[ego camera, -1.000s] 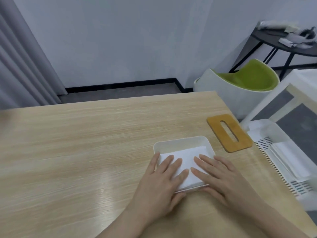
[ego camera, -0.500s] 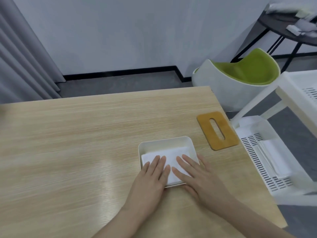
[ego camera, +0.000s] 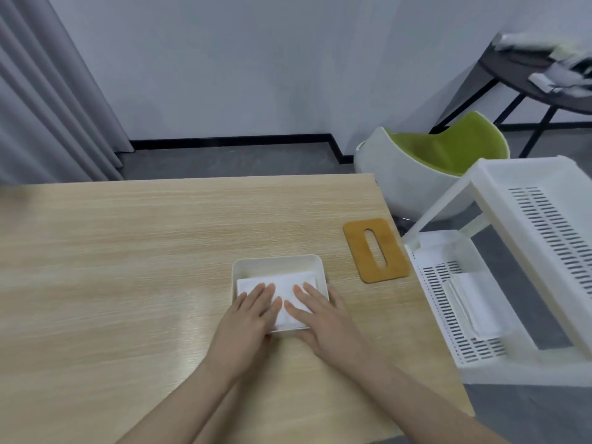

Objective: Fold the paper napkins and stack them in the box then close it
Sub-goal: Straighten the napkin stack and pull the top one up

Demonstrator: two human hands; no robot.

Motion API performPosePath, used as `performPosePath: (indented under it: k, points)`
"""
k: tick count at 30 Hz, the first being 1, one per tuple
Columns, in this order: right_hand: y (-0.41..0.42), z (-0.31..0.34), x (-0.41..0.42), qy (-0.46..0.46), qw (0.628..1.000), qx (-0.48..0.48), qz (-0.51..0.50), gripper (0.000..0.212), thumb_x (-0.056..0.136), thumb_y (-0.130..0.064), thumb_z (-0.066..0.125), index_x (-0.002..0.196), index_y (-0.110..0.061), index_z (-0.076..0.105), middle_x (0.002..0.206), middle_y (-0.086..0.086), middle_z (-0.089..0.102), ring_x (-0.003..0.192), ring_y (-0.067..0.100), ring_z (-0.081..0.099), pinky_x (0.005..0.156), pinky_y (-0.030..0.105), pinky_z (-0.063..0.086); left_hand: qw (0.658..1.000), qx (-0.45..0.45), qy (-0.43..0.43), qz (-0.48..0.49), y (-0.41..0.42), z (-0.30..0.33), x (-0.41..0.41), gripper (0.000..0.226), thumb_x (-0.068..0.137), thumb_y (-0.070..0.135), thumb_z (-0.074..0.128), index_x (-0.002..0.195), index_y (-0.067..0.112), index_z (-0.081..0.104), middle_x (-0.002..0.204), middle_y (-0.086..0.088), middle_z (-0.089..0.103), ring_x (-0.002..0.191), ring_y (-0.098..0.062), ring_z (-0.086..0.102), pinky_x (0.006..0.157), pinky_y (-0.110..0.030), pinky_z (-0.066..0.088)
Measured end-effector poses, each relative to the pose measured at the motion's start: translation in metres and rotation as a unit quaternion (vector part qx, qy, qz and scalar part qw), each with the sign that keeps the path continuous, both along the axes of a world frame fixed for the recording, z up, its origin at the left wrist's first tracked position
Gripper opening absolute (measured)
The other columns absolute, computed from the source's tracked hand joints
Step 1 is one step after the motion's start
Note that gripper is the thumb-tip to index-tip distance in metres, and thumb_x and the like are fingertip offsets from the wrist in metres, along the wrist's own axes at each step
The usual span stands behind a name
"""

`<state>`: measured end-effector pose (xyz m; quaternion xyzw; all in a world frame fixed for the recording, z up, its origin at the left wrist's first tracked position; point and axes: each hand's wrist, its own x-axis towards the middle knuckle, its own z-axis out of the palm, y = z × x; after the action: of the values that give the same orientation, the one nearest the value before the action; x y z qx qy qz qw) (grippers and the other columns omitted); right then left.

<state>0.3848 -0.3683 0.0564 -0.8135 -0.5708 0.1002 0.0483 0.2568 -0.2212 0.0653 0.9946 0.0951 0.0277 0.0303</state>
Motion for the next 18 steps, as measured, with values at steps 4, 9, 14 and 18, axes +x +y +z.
performPosePath:
  k: [4, 9, 14, 18]
  points:
    - [-0.007, 0.005, 0.004, -0.030, 0.998, 0.042, 0.022, 0.052, 0.091, -0.043, 0.056, 0.139, -0.024, 0.049, 0.153, 0.002, 0.035, 0.144, 0.022, 0.025, 0.116, 0.051, 0.018, 0.999, -0.028, 0.026, 0.017, -0.009, 0.020, 0.006, 0.067, 0.037, 0.024, 0.098, 0.100, 0.012, 0.078, 0.109, -0.009, 0.073, 0.101, -0.027, 0.071, 0.075, -0.040, 0.060]
    - [-0.055, 0.004, 0.021, 0.036, 0.978, 0.185, -0.092, 0.043, 0.092, -0.031, 0.050, 0.134, -0.024, 0.048, 0.152, -0.008, 0.034, 0.144, 0.011, 0.024, 0.113, 0.035, 0.019, 0.986, -0.092, -0.130, -0.048, -0.065, 0.022, 0.039, 0.057, 0.068, 0.012, 0.075, 0.124, 0.005, 0.066, 0.130, -0.016, 0.062, 0.122, -0.032, 0.059, 0.104, -0.046, 0.037]
    - [-0.131, -0.018, 0.069, 0.085, 0.886, 0.235, -0.391, 0.042, 0.092, -0.031, 0.055, 0.134, -0.025, 0.052, 0.144, -0.006, 0.044, 0.136, 0.012, 0.034, 0.114, 0.034, 0.025, 0.973, -0.164, -0.068, -0.147, -0.136, -0.002, 0.102, 0.068, 0.062, 0.023, 0.082, 0.128, 0.015, 0.065, 0.135, -0.006, 0.061, 0.127, -0.023, 0.056, 0.106, -0.041, 0.044]
    - [-0.168, -0.048, 0.115, 0.122, 0.794, 0.196, -0.561, 0.045, 0.091, -0.013, 0.060, 0.136, -0.017, 0.051, 0.145, 0.007, 0.044, 0.136, 0.023, 0.033, 0.113, 0.039, 0.026, 0.976, -0.112, 0.025, -0.186, -0.158, -0.051, 0.151, 0.061, 0.093, 0.026, 0.054, 0.151, 0.019, 0.036, 0.158, -0.006, 0.033, 0.146, -0.027, 0.030, 0.119, -0.044, 0.020]
